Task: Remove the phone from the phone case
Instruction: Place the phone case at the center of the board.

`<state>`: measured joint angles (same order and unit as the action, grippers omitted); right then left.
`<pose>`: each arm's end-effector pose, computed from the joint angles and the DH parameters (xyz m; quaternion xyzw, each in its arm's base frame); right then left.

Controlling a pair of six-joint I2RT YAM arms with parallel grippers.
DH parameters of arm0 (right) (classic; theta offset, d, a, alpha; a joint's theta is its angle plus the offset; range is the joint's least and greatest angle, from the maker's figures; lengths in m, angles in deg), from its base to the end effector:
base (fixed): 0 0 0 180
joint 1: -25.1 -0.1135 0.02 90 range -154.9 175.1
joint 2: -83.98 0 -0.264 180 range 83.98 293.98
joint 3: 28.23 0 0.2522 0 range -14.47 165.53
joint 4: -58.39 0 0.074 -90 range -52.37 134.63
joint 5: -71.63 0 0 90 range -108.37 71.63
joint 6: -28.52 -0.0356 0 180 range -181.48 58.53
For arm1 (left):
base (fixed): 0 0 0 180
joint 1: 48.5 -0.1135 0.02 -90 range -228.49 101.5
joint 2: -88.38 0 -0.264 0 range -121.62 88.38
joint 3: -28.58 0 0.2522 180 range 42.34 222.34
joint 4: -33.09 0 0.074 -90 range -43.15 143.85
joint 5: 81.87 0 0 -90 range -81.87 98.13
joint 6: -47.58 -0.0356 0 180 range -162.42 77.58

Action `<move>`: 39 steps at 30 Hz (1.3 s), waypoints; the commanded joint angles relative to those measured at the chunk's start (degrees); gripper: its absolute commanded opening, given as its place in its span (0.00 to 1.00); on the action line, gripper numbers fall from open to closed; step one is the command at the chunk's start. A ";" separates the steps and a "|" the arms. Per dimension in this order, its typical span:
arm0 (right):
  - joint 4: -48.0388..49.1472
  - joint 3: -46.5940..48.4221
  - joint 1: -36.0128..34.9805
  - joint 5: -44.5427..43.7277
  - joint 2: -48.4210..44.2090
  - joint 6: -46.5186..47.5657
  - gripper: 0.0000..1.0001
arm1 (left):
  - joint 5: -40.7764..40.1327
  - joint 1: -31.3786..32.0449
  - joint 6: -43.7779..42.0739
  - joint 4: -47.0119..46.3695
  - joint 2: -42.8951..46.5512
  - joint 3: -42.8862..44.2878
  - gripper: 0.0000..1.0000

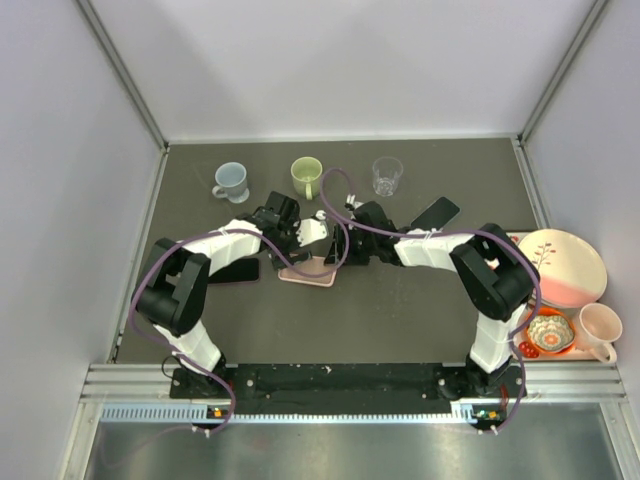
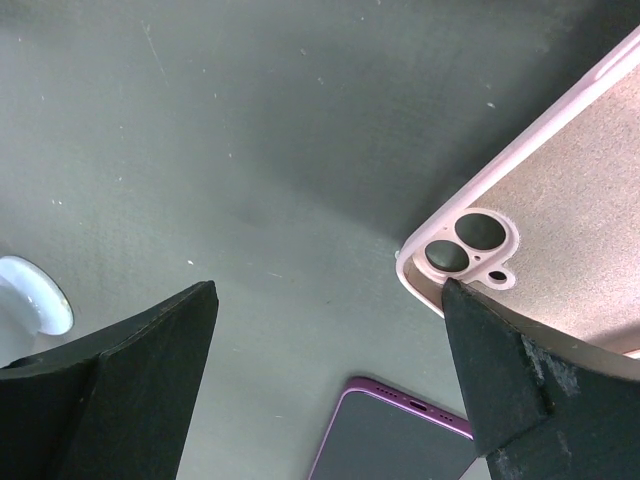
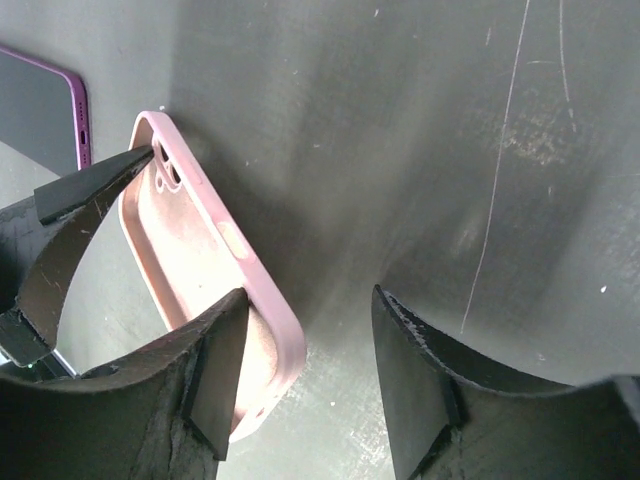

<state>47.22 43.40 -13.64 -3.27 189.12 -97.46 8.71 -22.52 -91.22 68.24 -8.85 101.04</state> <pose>0.2877 0.2427 0.1529 -0.0726 0.9133 0.3281 0.2300 0.3029 -0.1480 0.1749 0.5875 0.7665 0.0465 0.2553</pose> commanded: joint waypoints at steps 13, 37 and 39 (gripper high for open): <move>6.46 0.84 0.33 8.20 -1.35 0.12 0.11 | -4.45 -0.93 0.11 0.23 -0.15 -1.30 0.99; 2.51 7.87 3.15 6.53 4.89 11.55 0.13 | -4.18 -0.75 2.21 0.58 0.02 -0.69 0.99; 2.51 8.49 3.15 6.44 5.25 11.55 0.14 | -4.18 -0.75 2.30 0.59 0.02 -0.69 0.99</move>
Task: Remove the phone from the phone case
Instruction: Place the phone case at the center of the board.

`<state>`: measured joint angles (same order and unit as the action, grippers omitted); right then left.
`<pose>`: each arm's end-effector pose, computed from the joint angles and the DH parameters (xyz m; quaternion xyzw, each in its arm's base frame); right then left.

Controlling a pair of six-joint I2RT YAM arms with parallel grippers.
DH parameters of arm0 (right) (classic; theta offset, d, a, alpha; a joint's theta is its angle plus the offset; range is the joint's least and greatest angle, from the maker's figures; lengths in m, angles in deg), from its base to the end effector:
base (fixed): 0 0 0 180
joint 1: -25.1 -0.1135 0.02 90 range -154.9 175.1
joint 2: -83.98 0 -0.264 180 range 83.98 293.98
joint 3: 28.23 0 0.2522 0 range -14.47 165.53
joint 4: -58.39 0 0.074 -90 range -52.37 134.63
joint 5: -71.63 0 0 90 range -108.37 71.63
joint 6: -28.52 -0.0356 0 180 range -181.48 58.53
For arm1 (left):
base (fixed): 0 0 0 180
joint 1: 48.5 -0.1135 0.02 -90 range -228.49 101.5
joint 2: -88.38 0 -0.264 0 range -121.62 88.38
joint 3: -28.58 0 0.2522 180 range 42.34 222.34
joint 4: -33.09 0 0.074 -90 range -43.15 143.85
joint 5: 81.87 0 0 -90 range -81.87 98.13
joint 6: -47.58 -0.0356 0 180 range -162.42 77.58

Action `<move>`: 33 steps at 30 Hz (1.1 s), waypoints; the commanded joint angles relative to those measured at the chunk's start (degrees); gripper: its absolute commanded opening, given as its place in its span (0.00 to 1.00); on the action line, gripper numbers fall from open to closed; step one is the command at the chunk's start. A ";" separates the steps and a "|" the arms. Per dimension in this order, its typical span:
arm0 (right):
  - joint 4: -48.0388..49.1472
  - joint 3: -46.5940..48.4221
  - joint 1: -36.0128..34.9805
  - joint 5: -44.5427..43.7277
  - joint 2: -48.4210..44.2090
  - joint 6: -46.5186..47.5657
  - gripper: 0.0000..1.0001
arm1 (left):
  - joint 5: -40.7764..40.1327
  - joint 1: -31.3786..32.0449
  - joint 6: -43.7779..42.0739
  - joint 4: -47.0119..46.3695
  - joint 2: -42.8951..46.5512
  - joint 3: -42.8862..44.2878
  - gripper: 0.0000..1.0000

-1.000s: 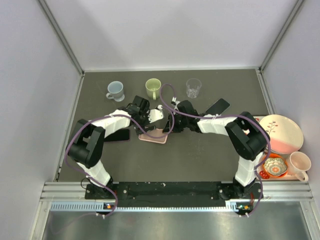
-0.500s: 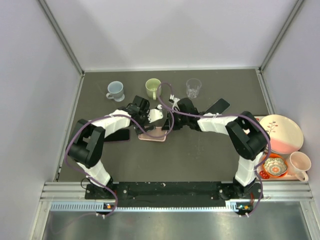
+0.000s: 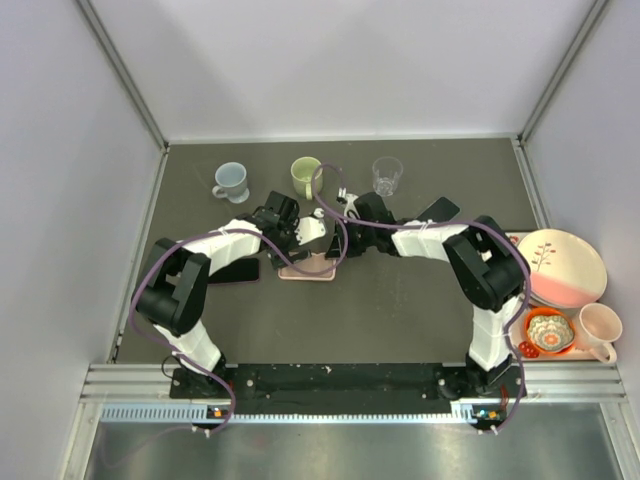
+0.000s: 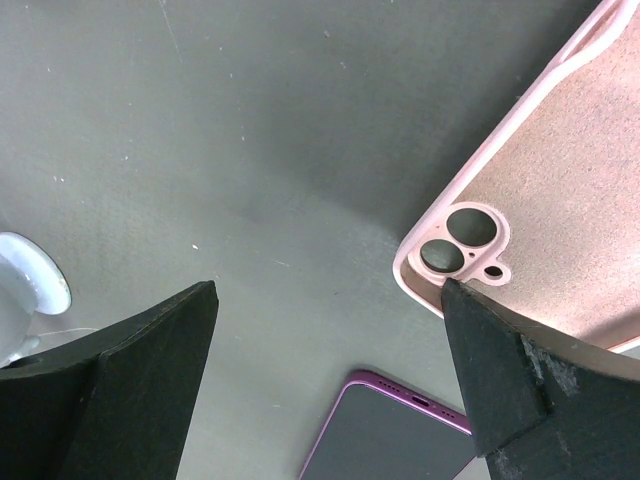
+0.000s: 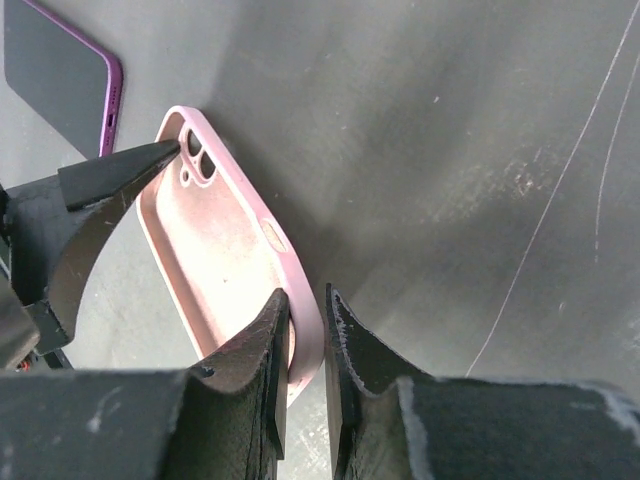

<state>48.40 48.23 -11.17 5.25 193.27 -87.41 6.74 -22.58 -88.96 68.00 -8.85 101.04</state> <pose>0.3119 0.2466 0.1535 -0.1624 0.8860 0.3629 0.2385 0.3040 -0.1468 0.1751 0.5679 0.7804 0.0583 0.2552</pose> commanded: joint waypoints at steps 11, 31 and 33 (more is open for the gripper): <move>1.06 4.89 0.50 -2.43 2.68 1.06 0.24 | -2.13 -0.69 0.05 1.27 0.29 -0.69 0.99; -1.83 6.30 0.59 -4.63 0.66 3.52 0.58 | -2.30 -0.69 0.49 1.70 0.02 0.36 0.99; -1.84 6.30 0.68 -4.63 0.57 3.61 0.58 | -2.30 -0.60 0.58 1.70 0.02 0.63 0.99</move>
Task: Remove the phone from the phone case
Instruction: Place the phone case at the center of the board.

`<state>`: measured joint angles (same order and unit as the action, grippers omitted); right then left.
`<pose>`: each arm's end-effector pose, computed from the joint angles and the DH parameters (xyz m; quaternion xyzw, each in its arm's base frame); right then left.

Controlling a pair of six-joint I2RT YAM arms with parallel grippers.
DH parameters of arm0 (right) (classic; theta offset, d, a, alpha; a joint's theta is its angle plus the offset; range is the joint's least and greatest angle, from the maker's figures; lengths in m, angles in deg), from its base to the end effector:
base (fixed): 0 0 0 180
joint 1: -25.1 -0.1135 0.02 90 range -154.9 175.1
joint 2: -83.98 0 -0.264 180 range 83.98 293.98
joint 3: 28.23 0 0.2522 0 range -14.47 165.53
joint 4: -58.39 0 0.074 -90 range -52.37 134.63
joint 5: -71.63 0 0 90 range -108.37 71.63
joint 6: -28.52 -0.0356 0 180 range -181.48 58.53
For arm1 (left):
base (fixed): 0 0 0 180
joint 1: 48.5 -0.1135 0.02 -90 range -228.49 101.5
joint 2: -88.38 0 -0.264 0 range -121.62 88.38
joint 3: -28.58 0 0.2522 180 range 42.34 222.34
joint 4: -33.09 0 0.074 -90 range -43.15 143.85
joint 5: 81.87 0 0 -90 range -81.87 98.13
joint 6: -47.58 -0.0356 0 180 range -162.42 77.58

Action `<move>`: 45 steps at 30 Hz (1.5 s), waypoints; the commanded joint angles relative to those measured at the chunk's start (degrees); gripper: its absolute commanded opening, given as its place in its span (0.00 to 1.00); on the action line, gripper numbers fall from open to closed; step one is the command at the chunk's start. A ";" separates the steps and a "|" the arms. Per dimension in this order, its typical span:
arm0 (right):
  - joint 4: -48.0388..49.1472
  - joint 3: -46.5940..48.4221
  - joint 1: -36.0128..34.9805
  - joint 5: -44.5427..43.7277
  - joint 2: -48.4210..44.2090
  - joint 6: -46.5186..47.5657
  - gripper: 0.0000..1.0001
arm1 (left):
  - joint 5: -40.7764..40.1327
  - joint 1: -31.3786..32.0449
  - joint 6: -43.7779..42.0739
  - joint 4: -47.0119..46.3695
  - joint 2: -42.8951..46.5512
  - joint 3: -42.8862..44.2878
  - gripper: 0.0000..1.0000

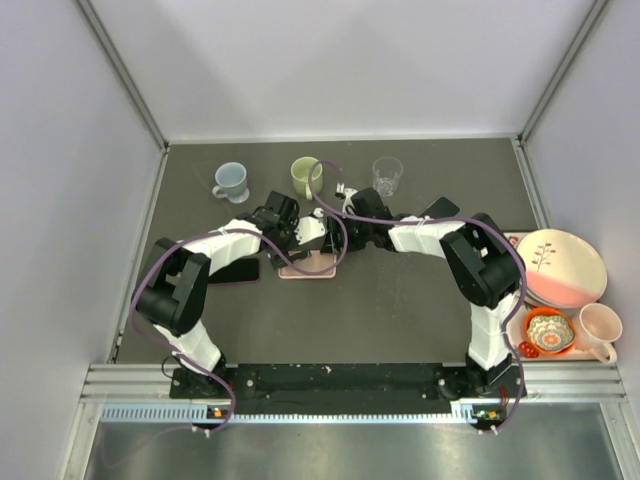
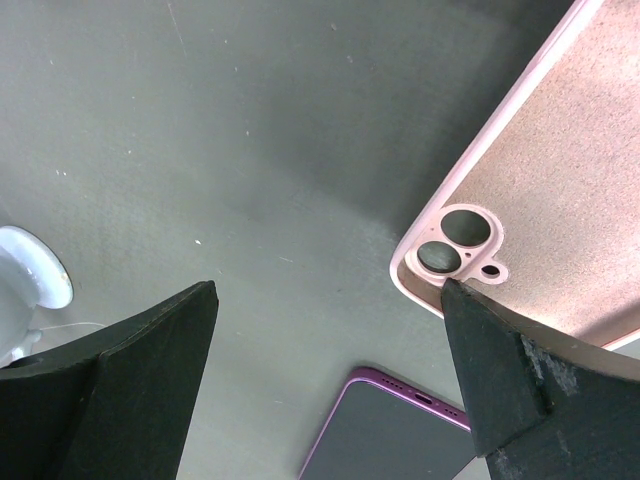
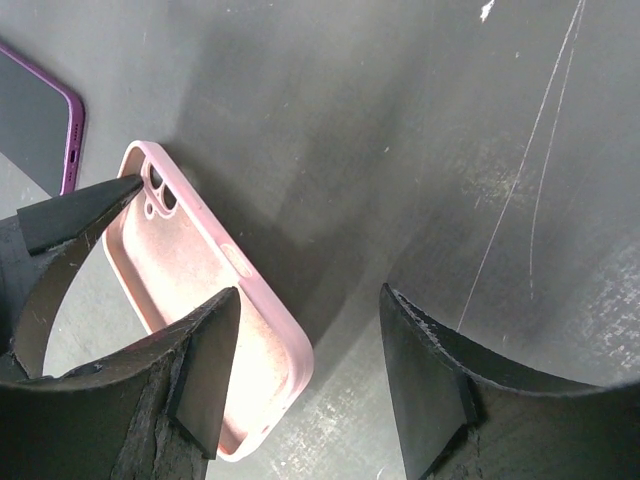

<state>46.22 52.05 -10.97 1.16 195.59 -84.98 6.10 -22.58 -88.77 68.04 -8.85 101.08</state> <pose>0.3249 0.2514 0.1538 -0.1657 0.8927 0.3285 0.2602 0.3042 -0.1464 0.1753 0.5653 0.7821 0.0632 0.2543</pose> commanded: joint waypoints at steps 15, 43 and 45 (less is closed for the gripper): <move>0.26 2.65 1.01 -1.51 -2.80 1.45 0.60 | 1.41 -0.16 1.96 3.42 -0.42 3.31 0.99; -0.35 2.82 1.27 -1.42 -2.98 1.10 0.60 | 3.96 1.33 2.40 7.37 4.68 -0.29 0.99; -0.35 2.82 1.27 -1.51 -3.07 1.10 0.60 | 4.30 1.77 2.75 7.99 5.03 -0.56 0.99</move>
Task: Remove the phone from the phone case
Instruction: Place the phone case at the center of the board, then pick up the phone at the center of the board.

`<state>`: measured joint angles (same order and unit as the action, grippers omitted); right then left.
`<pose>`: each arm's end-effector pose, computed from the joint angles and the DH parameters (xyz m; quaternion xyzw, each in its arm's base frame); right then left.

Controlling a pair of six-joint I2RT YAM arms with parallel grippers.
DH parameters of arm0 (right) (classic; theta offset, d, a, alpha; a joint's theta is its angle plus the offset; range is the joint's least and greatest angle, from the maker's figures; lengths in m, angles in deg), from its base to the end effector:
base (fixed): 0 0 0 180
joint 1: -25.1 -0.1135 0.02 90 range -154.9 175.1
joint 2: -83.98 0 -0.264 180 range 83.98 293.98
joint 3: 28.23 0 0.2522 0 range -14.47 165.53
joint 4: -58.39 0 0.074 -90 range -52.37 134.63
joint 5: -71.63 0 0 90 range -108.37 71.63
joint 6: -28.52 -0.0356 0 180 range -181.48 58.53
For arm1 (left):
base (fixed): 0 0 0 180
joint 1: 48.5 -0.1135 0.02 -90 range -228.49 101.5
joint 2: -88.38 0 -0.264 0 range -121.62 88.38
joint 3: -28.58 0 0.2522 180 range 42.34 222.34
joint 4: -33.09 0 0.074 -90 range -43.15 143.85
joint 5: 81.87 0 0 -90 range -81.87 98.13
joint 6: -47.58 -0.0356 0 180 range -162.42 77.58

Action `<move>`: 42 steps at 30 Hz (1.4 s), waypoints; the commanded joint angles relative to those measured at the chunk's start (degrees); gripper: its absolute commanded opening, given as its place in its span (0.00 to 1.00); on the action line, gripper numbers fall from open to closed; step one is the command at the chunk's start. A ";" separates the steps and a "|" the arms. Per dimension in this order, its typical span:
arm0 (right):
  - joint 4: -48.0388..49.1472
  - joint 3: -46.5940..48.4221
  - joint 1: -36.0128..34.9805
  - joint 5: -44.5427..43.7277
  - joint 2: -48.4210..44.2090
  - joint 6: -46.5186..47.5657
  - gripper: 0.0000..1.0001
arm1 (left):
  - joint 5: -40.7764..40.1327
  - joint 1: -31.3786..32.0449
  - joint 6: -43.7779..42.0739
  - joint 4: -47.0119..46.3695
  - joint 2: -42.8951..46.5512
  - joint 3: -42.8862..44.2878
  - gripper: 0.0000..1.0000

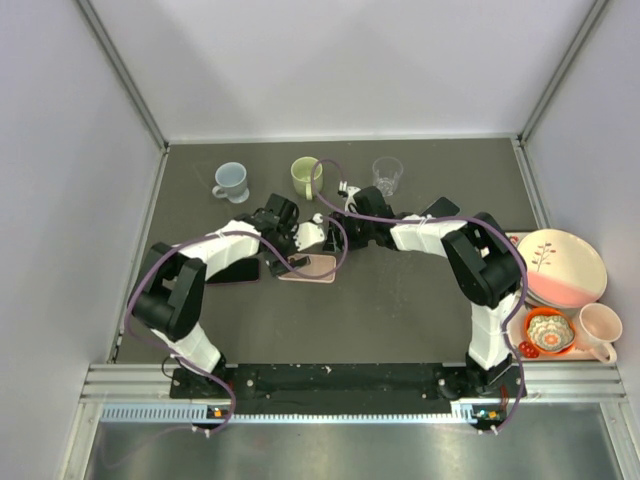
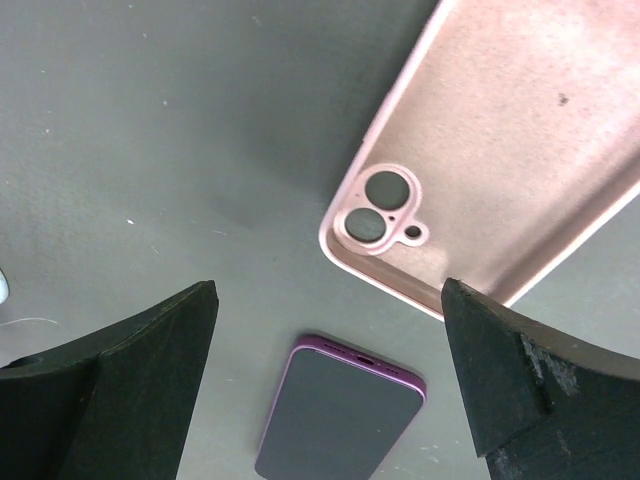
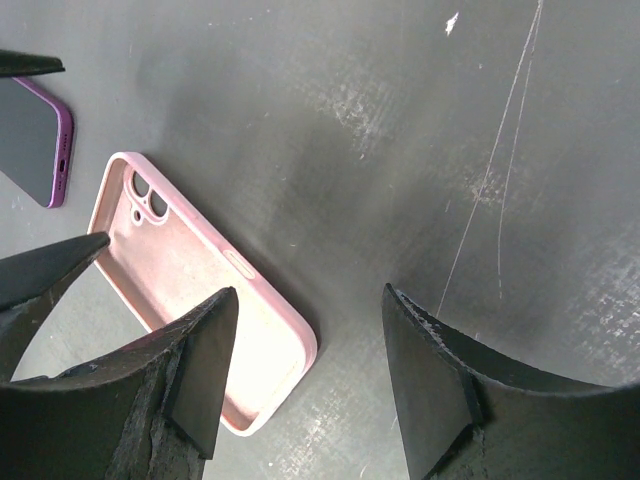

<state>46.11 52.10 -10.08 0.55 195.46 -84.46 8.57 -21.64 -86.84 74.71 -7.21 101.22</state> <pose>0.3290 0.2461 0.1547 -0.1609 0.8940 0.3215 0.2674 0.2898 -0.1471 0.1789 0.5691 0.7923 0.0299 0.2181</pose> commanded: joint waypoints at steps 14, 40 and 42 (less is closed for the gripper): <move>-0.59 2.96 1.34 -1.51 -4.60 1.71 0.60 | -2.82 1.01 2.33 -0.96 8.31 1.86 0.99; -18.00 1.64 27.52 -9.50 -19.38 16.13 0.75 | -0.82 -12.88 -17.83 4.66 22.38 -13.80 0.99; -18.70 2.16 29.63 -14.33 -16.92 15.52 0.74 | 1.20 -12.88 -14.65 4.05 22.20 -12.04 0.99</move>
<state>29.76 54.22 15.60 -5.85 176.73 -67.61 5.34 -34.23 -106.03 81.49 13.36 85.35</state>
